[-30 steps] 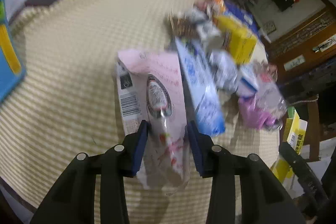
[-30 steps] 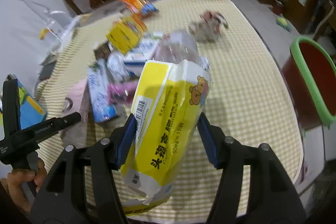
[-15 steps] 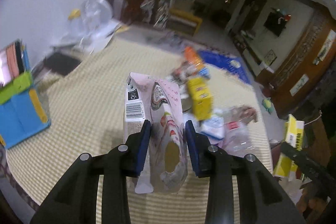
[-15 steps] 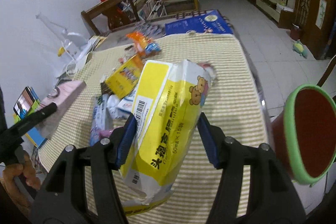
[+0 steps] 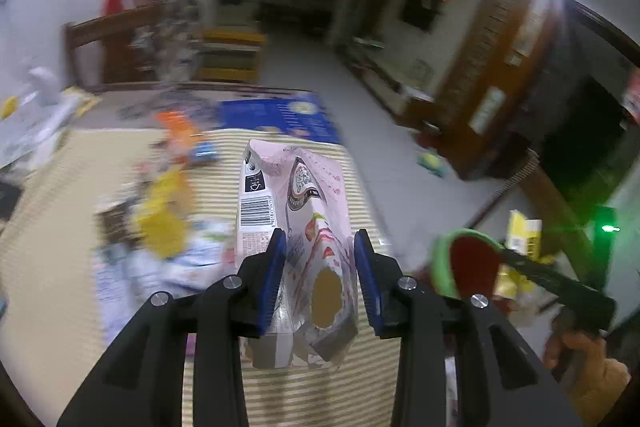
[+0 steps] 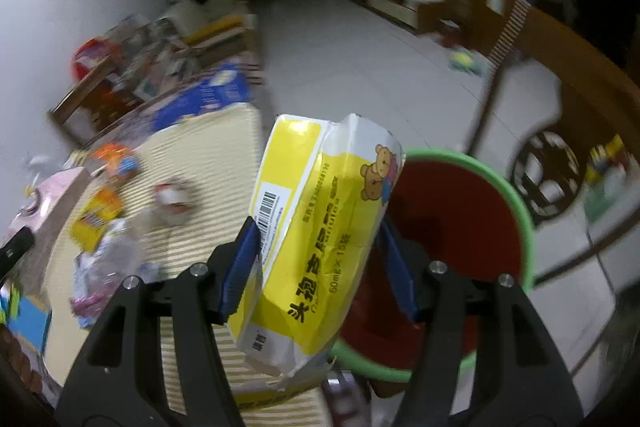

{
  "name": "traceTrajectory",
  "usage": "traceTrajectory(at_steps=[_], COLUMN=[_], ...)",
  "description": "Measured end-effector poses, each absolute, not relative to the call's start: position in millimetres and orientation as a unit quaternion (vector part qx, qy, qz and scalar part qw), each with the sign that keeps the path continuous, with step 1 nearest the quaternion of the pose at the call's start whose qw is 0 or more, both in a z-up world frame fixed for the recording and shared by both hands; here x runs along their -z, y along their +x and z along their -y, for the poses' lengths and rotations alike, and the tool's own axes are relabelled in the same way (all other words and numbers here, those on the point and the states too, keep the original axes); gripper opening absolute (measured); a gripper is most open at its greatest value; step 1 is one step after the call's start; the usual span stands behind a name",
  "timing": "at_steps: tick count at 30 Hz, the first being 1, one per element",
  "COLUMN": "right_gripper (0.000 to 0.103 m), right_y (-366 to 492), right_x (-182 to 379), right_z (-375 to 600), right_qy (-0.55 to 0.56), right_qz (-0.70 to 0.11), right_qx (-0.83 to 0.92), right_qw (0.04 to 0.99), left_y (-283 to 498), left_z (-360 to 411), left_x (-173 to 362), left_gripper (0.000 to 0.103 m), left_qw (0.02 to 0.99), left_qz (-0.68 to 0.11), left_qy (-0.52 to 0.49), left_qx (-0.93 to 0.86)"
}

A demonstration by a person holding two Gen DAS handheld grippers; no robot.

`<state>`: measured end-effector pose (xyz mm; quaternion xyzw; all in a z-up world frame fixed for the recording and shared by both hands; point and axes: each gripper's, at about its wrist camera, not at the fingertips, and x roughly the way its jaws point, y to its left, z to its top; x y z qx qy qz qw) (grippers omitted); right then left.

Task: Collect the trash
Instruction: 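Carry both items to the red bin and release them inside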

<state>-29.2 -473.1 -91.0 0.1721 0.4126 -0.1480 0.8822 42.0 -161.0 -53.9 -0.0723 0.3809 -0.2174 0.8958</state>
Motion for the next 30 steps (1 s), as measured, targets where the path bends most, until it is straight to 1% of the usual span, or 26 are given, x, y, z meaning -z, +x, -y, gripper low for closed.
traceTrajectory(at_steps=[1,5,7,8,12,19,23,26,30], right_gripper=[0.064,0.068,0.076,0.078,0.079,0.080,0.080,0.080,0.080], right_y=[-31.3,-45.0,-55.9,-60.6,-90.4,-129.9,-137.8,-136.3,-127.9], right_x=[98.4,112.3,113.3,112.0,106.3,99.8,97.0,94.2,88.8], right_z=[484.2,508.6,517.8,522.4,545.3,567.7,566.8,560.5,548.8], right_qy=[0.177,0.206,0.212,0.214,0.230,0.259,0.262,0.256,0.246], right_qz=[-0.420,-0.422,-0.416,-0.412,-0.394,-0.372,-0.367,-0.366,-0.365], right_qx=[0.160,0.185,0.197,0.204,0.240,0.285,0.291,0.287,0.273], right_qw=[0.876,0.863,0.862,0.862,0.857,0.845,0.844,0.847,0.855], left_y=[40.1,35.0,32.5,30.6,26.8,26.7,22.9,23.8,26.8], left_z=[176.1,236.4,262.9,278.0,337.6,397.7,417.3,416.9,398.6], left_x=[51.8,50.6,51.7,54.1,71.3,102.2,111.7,111.1,101.7], left_gripper=[0.033,0.033,0.033,0.033,0.033,0.033,0.038,0.058,0.059], left_qw=[0.892,0.866,0.848,0.836,0.789,0.754,0.747,0.755,0.765], left_qz=[-0.380,-0.381,-0.384,-0.388,-0.414,-0.440,-0.439,-0.436,-0.434], left_qy=[-0.068,-0.051,-0.044,-0.041,-0.023,0.019,0.045,0.040,0.020], left_qx=[0.234,0.320,0.362,0.384,0.453,0.487,0.497,0.488,0.474])
